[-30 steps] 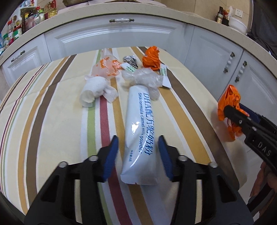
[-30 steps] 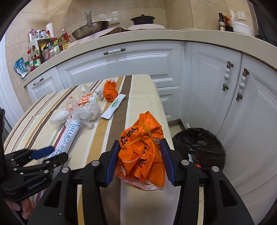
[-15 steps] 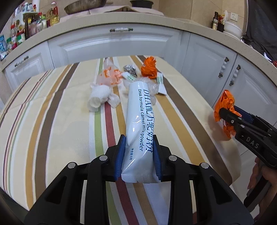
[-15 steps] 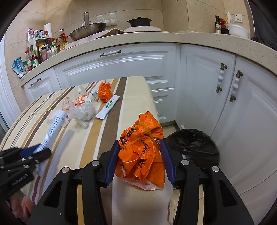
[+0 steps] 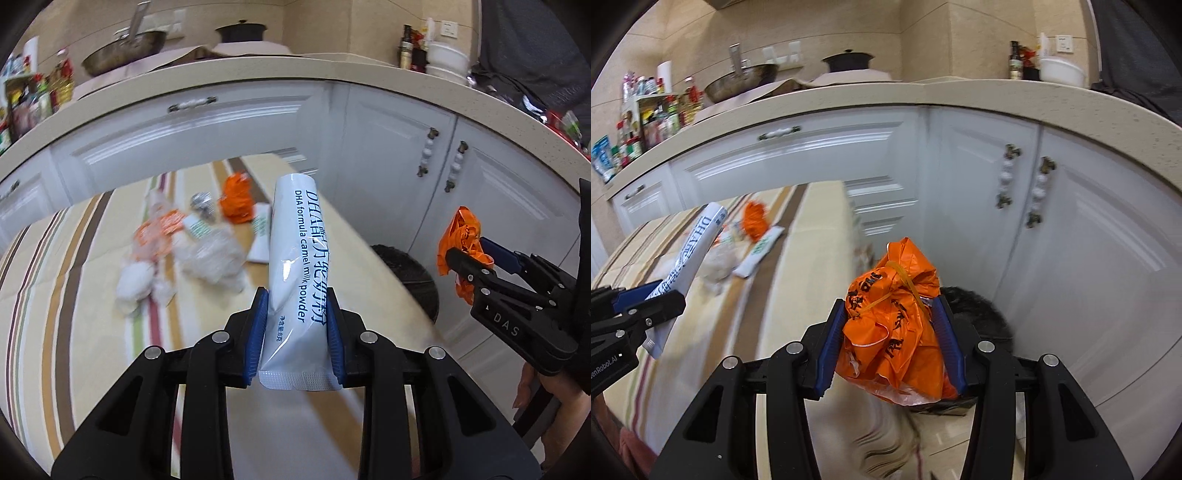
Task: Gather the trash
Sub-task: 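Carry the DHA tube and orange bag to the bin and release both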
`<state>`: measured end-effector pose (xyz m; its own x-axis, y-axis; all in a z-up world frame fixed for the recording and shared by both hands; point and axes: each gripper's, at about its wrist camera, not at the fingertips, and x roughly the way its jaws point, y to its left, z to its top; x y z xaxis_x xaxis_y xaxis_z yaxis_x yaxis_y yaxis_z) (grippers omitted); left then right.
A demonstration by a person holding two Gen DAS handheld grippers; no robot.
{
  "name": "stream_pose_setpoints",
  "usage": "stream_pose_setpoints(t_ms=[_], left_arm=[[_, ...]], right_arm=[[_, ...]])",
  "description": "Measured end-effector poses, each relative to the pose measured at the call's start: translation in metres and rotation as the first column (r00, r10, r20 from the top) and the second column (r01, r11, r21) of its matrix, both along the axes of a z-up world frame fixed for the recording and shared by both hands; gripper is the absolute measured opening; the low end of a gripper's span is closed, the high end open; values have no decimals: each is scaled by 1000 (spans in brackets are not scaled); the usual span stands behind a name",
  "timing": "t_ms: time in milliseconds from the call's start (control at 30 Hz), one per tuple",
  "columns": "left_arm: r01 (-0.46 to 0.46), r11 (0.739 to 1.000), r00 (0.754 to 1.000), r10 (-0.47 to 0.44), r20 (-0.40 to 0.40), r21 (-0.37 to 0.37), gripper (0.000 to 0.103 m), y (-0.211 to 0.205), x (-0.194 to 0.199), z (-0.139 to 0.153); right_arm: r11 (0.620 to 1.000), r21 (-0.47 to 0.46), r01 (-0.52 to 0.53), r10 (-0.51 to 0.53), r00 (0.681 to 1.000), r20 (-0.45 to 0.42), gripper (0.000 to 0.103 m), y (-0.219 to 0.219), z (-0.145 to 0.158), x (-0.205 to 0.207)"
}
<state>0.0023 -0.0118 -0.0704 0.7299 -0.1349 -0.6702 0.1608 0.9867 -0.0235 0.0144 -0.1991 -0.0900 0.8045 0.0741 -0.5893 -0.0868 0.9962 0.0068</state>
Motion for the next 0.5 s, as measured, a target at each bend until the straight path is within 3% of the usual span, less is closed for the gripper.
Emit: stream_pose_setpoints(t_ms=[267, 500], left_arm=[[115, 993, 993, -114, -10, 24, 29, -65, 45, -4], [169, 985, 984, -166, -66, 45, 29, -108, 84, -22]], right_arm=[[997, -17, 81, -81, 997, 4, 47, -43, -2, 24], [993, -26, 113, -113, 993, -16, 47, -68, -13, 50]])
